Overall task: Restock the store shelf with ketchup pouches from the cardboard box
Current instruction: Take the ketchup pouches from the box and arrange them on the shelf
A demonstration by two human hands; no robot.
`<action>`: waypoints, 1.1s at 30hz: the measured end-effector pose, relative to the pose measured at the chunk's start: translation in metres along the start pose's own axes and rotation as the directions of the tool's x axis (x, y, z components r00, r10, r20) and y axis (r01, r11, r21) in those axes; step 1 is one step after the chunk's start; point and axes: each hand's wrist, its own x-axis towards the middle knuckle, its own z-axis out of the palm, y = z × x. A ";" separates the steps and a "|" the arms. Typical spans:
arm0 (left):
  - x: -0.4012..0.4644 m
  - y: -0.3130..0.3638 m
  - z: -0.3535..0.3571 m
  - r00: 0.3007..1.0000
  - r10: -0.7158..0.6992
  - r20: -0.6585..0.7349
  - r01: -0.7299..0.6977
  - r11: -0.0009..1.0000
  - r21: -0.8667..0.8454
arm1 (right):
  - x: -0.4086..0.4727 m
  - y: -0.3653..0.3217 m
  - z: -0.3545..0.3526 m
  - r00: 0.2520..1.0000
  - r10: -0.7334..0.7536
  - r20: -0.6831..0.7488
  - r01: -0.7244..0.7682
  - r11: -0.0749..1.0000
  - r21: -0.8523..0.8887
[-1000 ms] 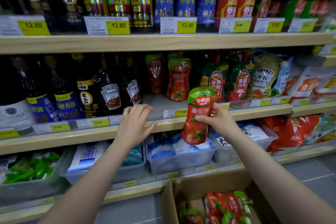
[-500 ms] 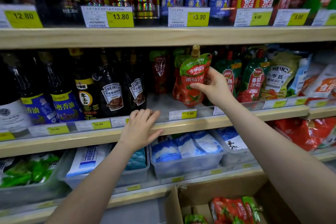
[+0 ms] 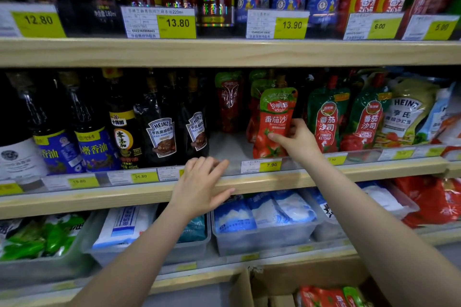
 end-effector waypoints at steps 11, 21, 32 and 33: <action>-0.001 0.001 -0.005 1.000 0.000 0.007 0.000 1.000 -0.021 | 0.008 -0.004 0.030 0.982 0.027 -0.187 -0.065 0.978 -0.200; -0.002 0.001 -0.005 1.000 0.007 0.023 -0.006 1.000 -0.021 | 0.022 -0.001 0.035 0.979 0.053 -0.195 -0.095 0.972 -0.213; -0.002 0.009 -0.011 0.997 -0.035 0.063 0.038 0.998 -0.053 | -0.059 0.019 -0.019 0.986 -0.135 0.093 0.156 0.951 -0.267; -0.002 0.011 -0.010 0.998 -0.038 0.055 0.041 0.998 -0.051 | -0.076 0.029 -0.024 0.982 -0.153 0.111 0.177 0.949 -0.262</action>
